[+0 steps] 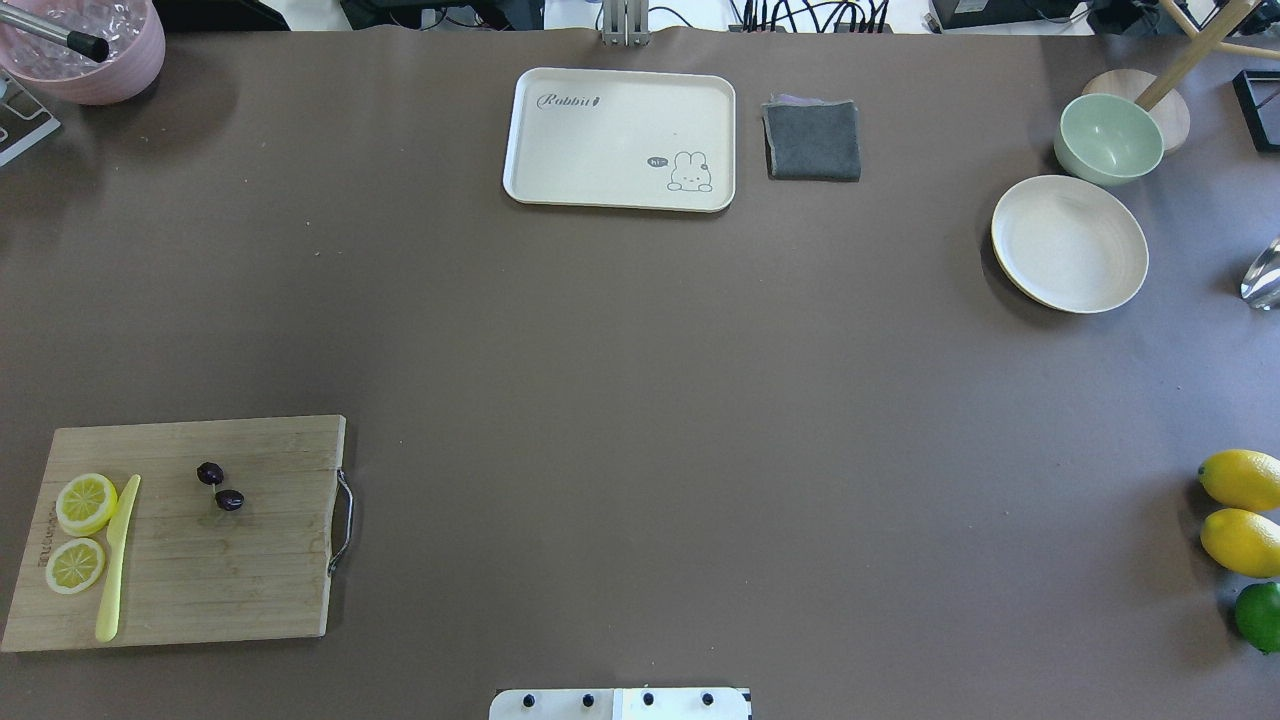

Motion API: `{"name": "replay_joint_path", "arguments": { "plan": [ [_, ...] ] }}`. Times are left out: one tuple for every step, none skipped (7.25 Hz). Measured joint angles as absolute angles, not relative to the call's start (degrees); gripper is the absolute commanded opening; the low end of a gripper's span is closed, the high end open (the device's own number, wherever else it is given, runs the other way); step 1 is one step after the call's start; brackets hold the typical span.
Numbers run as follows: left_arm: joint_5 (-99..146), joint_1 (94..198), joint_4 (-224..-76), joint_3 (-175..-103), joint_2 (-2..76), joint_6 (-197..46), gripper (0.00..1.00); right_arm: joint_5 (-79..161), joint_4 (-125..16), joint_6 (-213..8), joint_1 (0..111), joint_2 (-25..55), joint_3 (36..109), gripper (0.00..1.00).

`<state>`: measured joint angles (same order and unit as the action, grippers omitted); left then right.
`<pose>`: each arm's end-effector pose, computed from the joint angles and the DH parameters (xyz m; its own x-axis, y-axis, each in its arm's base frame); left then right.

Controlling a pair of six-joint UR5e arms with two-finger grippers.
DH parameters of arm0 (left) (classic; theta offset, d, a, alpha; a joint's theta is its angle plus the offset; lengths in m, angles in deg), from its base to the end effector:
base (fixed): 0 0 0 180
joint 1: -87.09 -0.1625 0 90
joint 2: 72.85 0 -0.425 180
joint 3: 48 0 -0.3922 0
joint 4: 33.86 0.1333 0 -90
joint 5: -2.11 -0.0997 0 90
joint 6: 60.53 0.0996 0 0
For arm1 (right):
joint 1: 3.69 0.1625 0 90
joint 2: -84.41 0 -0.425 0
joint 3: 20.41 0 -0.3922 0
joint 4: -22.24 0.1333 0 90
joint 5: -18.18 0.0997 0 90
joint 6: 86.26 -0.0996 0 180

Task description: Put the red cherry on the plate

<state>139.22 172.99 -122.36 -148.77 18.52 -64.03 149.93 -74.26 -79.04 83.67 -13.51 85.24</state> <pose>-0.0241 -0.5071 0.5531 0.6722 0.1234 -0.7300 -0.0293 0.9897 0.1403 0.0470 -0.4340 0.6028 0.7329 -0.1738 0.6578 0.1393 0.9847 0.1050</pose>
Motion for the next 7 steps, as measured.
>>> {"name": "replay_joint_path", "arguments": {
  "plan": [
    [139.21,172.66,-122.34,-149.01,18.54,-64.04,0.98,149.93,-74.26,-79.05,83.68,-13.50,85.24,1.00],
    [139.19,172.07,-122.31,-149.76,18.38,-64.04,0.98,149.93,-74.26,-79.05,83.67,-13.51,85.23,1.00],
    [139.20,171.70,-122.30,-150.73,17.96,-64.03,0.98,149.93,-74.26,-79.05,83.67,-13.55,85.24,1.00],
    [139.22,171.55,-122.33,-151.49,17.61,-63.99,0.98,149.92,-74.24,-79.05,83.68,-13.55,85.34,1.00],
    [139.22,171.55,-122.37,-152.37,17.48,-64.00,0.98,149.93,-74.18,-79.07,83.65,-13.39,85.52,1.00],
    [139.35,171.55,-122.41,-153.41,17.44,-64.13,0.98,149.98,-74.13,-79.10,83.64,-13.03,86.01,1.00],
    [139.65,171.56,-122.46,-154.32,17.55,-64.28,0.98,149.93,-74.10,-79.13,83.65,-12.38,86.79,1.00]
  ]
}}
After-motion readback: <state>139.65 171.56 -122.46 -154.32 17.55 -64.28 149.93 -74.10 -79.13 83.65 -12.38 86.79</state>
